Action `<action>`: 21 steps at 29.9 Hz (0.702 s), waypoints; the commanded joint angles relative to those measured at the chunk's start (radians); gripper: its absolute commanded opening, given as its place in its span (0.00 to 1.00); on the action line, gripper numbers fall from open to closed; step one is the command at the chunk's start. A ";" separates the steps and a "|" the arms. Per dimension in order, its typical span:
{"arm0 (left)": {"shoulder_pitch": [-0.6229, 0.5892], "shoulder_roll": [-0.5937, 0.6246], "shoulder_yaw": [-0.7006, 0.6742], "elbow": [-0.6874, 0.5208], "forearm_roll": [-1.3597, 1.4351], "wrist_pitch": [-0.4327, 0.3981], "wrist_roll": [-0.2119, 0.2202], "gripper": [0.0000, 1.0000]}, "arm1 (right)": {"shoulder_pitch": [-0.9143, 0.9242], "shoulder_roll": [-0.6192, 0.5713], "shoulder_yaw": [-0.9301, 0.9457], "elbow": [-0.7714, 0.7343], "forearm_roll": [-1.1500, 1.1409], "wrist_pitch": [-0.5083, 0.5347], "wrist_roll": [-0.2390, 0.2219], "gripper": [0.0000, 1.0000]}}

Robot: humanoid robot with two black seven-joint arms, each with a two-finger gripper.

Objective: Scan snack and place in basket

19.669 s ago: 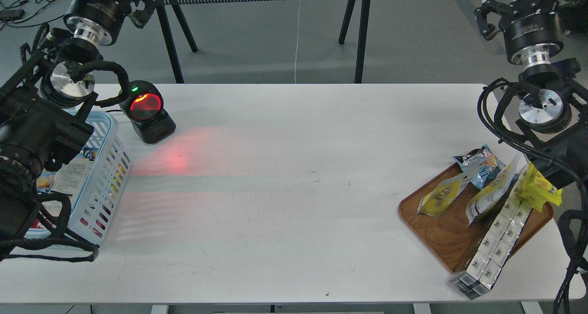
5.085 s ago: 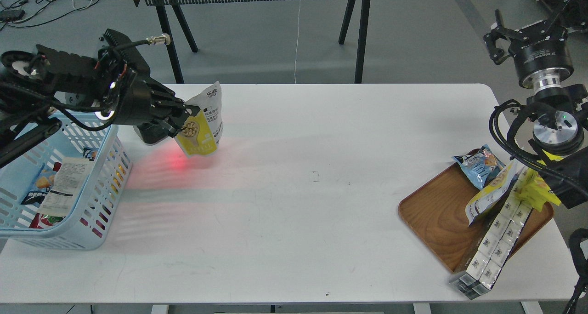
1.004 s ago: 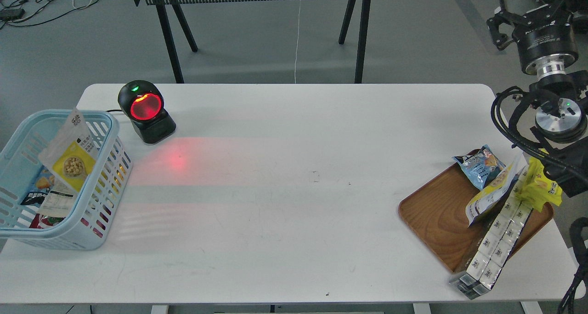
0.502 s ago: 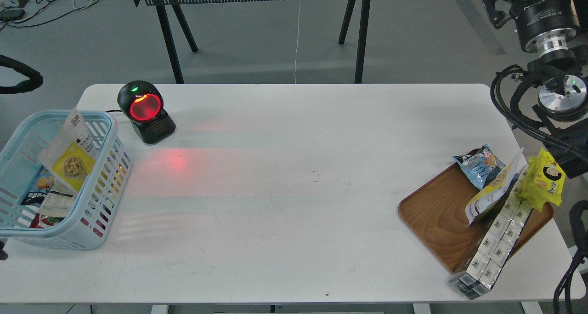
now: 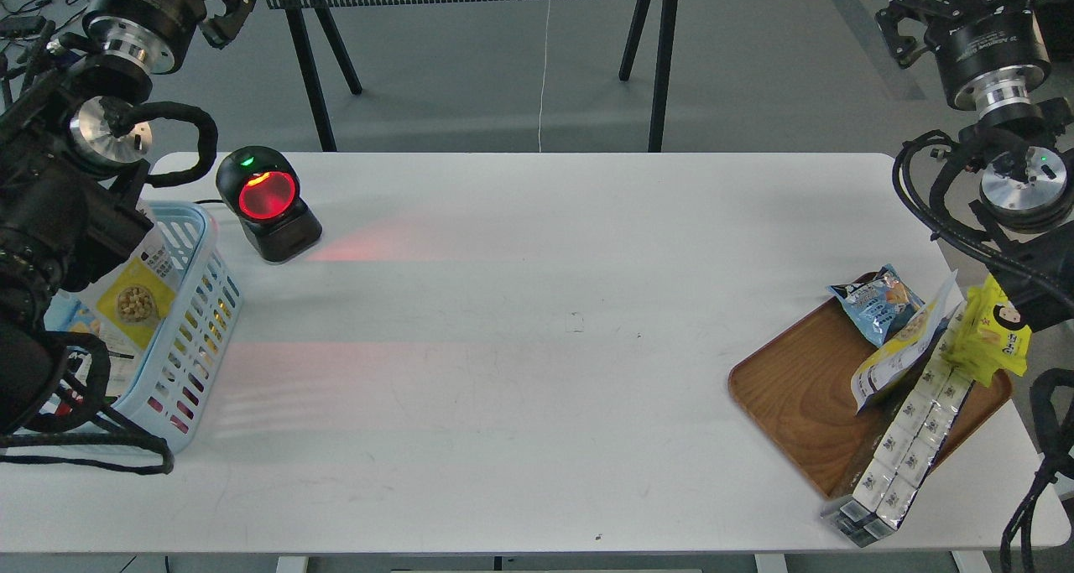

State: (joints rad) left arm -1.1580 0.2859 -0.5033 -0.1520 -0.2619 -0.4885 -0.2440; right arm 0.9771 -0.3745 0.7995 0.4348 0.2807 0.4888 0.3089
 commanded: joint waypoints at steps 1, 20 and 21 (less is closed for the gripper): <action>0.018 -0.031 -0.001 0.008 -0.052 0.000 0.000 1.00 | -0.005 0.000 -0.002 -0.014 0.000 0.000 -0.001 0.99; 0.101 -0.054 -0.115 -0.003 -0.119 0.000 -0.015 1.00 | 0.037 0.055 -0.020 -0.017 -0.006 0.000 -0.010 0.99; 0.103 -0.054 -0.121 -0.003 -0.119 0.000 -0.014 1.00 | 0.041 0.055 -0.020 -0.021 -0.006 0.000 -0.010 0.99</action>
State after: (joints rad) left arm -1.0584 0.2252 -0.6134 -0.1548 -0.3798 -0.4887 -0.2559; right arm 0.9966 -0.3243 0.7840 0.4191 0.2767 0.4888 0.3009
